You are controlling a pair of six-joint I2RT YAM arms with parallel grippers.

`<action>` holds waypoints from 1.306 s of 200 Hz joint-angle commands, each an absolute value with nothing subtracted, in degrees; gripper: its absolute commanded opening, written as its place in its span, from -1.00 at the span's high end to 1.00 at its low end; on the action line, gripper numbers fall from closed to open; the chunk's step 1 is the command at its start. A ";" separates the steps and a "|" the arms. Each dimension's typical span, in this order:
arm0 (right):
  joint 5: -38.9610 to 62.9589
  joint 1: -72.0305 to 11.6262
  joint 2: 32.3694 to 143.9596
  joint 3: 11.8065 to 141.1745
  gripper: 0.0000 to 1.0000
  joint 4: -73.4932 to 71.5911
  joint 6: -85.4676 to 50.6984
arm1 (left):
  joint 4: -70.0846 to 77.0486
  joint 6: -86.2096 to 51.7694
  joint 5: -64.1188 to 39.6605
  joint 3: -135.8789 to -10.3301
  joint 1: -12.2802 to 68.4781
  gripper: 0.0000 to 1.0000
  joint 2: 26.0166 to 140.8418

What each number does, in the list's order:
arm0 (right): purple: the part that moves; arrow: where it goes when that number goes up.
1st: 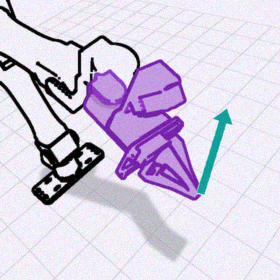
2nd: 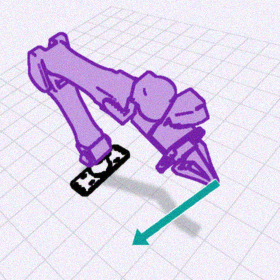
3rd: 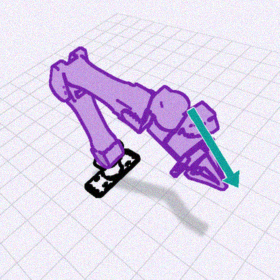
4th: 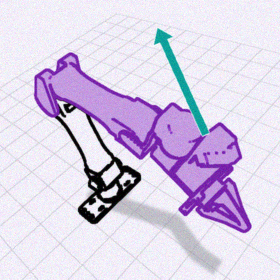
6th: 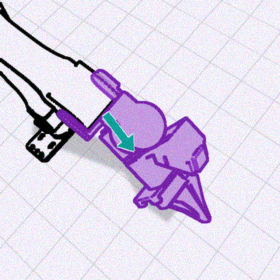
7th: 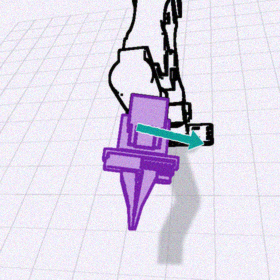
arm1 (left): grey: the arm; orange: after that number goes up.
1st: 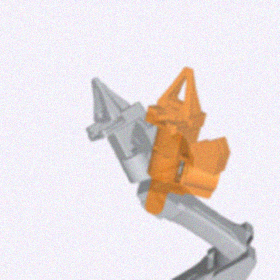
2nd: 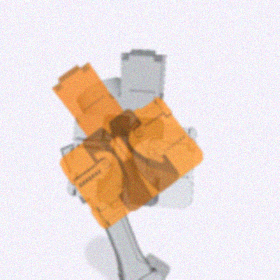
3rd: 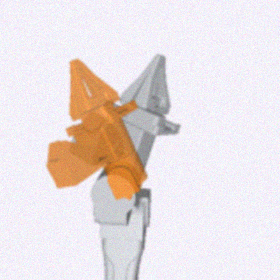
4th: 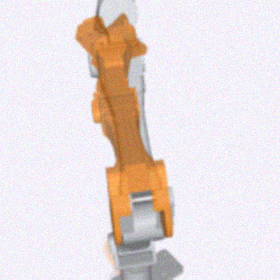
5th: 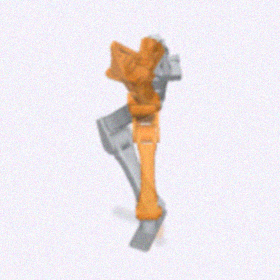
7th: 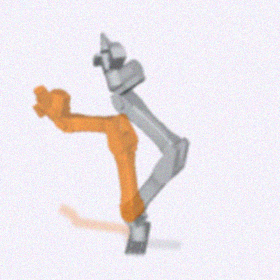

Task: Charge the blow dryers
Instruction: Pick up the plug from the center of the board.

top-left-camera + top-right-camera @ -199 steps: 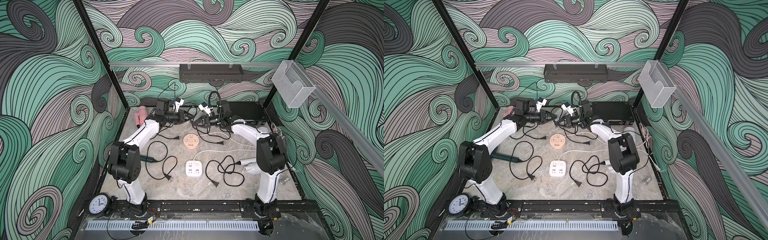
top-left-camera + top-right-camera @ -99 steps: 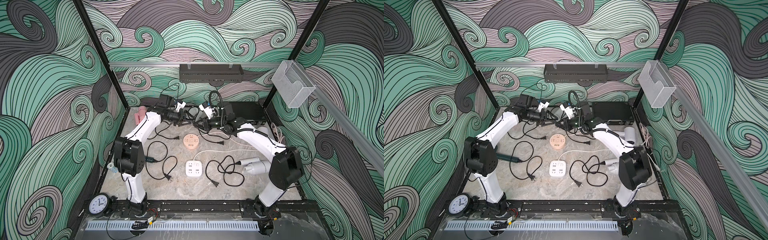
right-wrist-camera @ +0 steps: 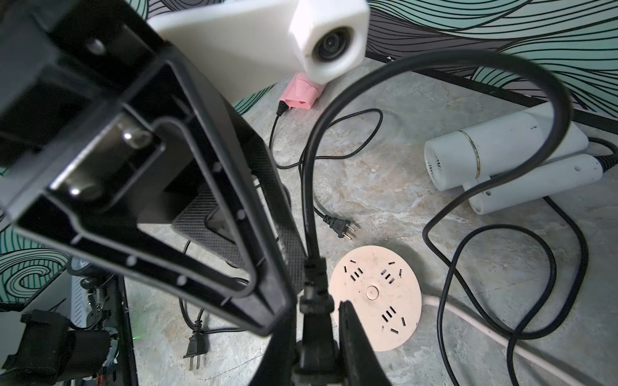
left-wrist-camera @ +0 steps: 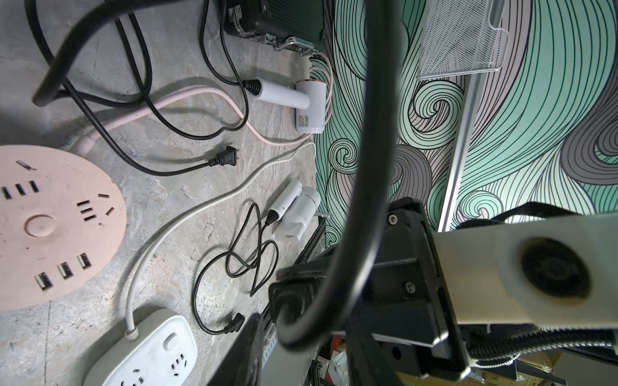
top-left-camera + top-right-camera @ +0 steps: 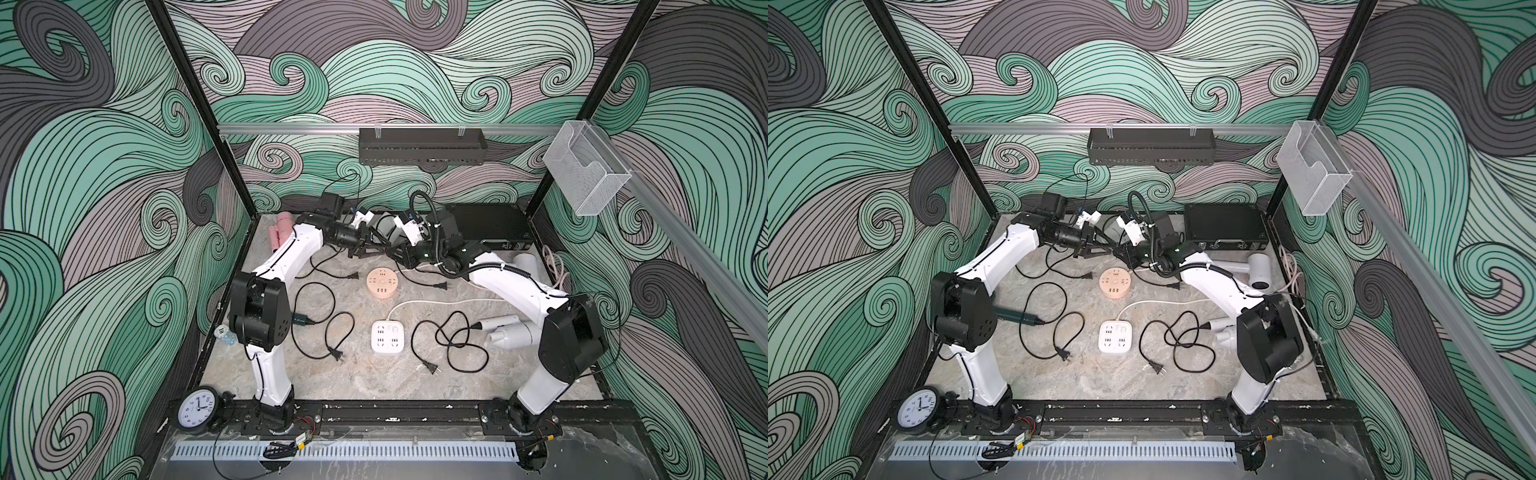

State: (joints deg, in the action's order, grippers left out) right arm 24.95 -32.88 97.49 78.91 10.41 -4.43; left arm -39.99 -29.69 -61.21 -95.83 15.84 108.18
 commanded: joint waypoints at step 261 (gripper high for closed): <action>36.16 -22.92 93.95 79.43 0.18 13.35 -11.83 | -58.53 -18.41 -40.71 -118.98 16.17 1.00 125.31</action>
State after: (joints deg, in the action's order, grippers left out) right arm 31.40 -23.20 94.56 77.43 10.28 -9.67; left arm -50.83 -24.10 -51.83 -112.29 15.81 121.75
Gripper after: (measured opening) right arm 0.415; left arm 0.121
